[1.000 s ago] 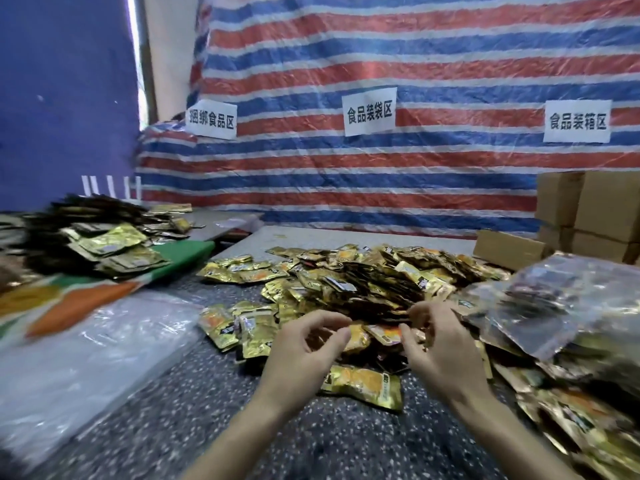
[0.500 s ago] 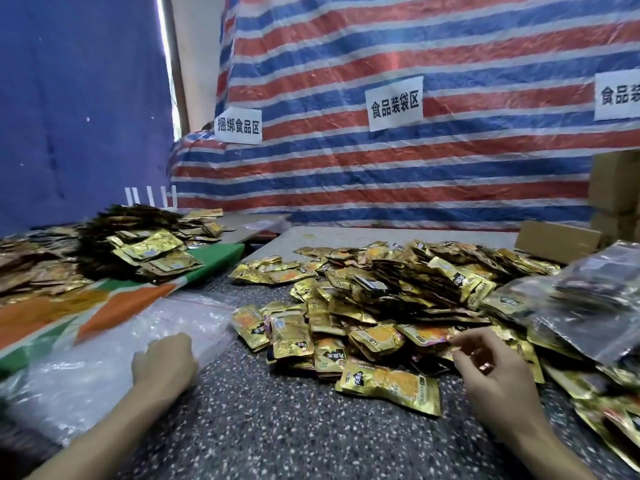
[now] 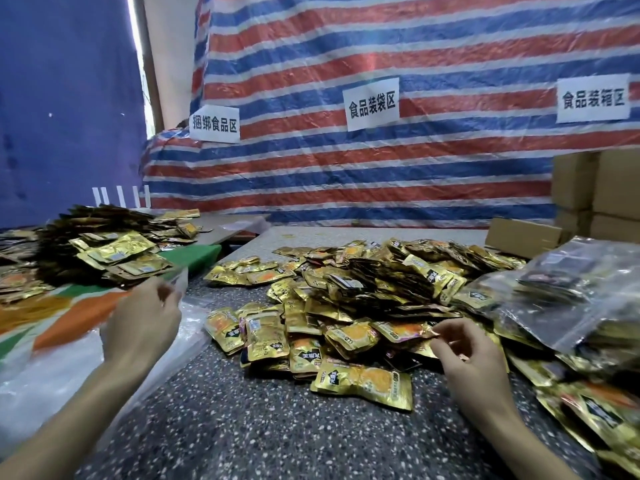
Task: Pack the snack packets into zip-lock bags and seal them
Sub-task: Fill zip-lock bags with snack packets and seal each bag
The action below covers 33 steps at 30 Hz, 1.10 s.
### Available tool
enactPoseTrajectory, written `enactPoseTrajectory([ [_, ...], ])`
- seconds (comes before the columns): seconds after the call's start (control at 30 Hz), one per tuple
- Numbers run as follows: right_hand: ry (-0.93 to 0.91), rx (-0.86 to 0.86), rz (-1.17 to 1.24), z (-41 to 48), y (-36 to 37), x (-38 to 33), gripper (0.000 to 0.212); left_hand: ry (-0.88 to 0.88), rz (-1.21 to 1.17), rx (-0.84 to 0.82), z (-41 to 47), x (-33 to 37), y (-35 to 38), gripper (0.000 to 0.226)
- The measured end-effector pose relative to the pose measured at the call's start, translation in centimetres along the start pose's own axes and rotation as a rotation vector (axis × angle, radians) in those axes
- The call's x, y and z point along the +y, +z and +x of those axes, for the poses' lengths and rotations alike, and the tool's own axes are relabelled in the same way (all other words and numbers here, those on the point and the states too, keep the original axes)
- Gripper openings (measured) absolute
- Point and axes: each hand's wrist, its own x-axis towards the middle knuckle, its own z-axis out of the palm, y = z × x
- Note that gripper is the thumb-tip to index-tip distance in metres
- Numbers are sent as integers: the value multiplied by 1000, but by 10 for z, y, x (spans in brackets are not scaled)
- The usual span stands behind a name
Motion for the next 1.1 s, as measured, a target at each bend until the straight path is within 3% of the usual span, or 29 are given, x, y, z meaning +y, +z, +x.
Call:
enactPoseTrajectory([
  [0.13,82,-33,203,3,-5,-7,8,312,-323,14,-36,65,0,1],
  [0.37,253,-309,634,8,-20,-21,51,663,-745,-276,-117,152,47,11],
  [0.47,261,-401,631,12,-25,-21,64,785,-810,-395,-137,167,76,9],
  [0.53,248,-435,530,14,-27,-21,52,796,-868,-484,-146,171,92,9],
  [0.6,246,-454,433,15,-28,-21,38,665,-985,-632,-150,169,101,11],
  [0.7,242,-510,365,14,-29,-21,18,263,-1216,-858,-146,165,99,31],
  [0.77,232,-569,352,11,-28,-22,15,68,-1217,-908,-141,163,99,46],
  [0.93,223,-718,343,4,-21,-25,17,-227,-1086,-983,-143,160,98,64],
  [1.1,278,-699,341,7,-25,-21,31,-307,-1167,-1061,-135,149,104,22],
])
